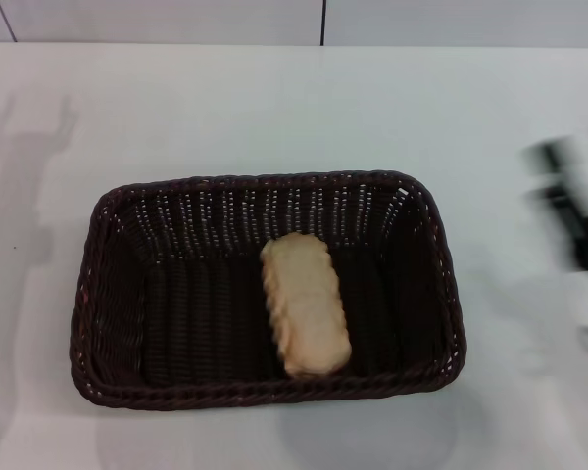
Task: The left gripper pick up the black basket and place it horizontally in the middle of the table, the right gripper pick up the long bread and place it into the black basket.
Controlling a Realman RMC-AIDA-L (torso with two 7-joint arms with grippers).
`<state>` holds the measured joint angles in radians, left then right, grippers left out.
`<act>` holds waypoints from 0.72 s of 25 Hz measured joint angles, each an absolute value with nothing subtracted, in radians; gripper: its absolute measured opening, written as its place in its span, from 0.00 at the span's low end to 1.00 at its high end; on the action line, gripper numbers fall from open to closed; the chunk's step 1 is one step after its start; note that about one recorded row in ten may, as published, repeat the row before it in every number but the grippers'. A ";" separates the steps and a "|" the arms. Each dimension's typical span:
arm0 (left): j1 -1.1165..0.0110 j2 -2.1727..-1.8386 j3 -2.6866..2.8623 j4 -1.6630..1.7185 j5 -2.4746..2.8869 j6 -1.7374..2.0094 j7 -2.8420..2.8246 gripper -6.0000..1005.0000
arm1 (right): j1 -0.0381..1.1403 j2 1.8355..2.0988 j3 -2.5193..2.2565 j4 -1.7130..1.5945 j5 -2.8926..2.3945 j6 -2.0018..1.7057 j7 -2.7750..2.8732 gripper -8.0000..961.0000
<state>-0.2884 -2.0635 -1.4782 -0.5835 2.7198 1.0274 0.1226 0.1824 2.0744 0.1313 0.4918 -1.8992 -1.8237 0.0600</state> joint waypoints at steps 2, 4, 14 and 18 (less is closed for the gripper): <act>-0.277 -2.063 -1.480 -0.583 2.718 1.028 0.123 0.79 | 0.133 2.073 0.184 0.485 -1.840 -1.864 0.060 0.87; -0.270 -2.062 -1.480 -0.583 2.717 1.029 0.123 0.79 | 0.059 2.072 0.257 0.459 -1.724 -1.929 0.061 0.87; -0.212 -2.066 -1.486 -0.561 2.710 1.028 0.126 0.79 | -0.023 2.079 0.283 0.410 -1.384 -1.945 0.063 0.87; -0.186 -2.070 -1.508 -0.531 2.676 1.032 0.122 0.79 | -0.043 2.084 0.285 0.409 -1.326 -1.941 0.063 0.87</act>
<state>-0.1861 -2.0696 -1.5076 -0.5312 2.6756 1.0324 0.1215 -0.0425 2.0838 0.2847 0.4087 -1.3260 -1.9405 0.0635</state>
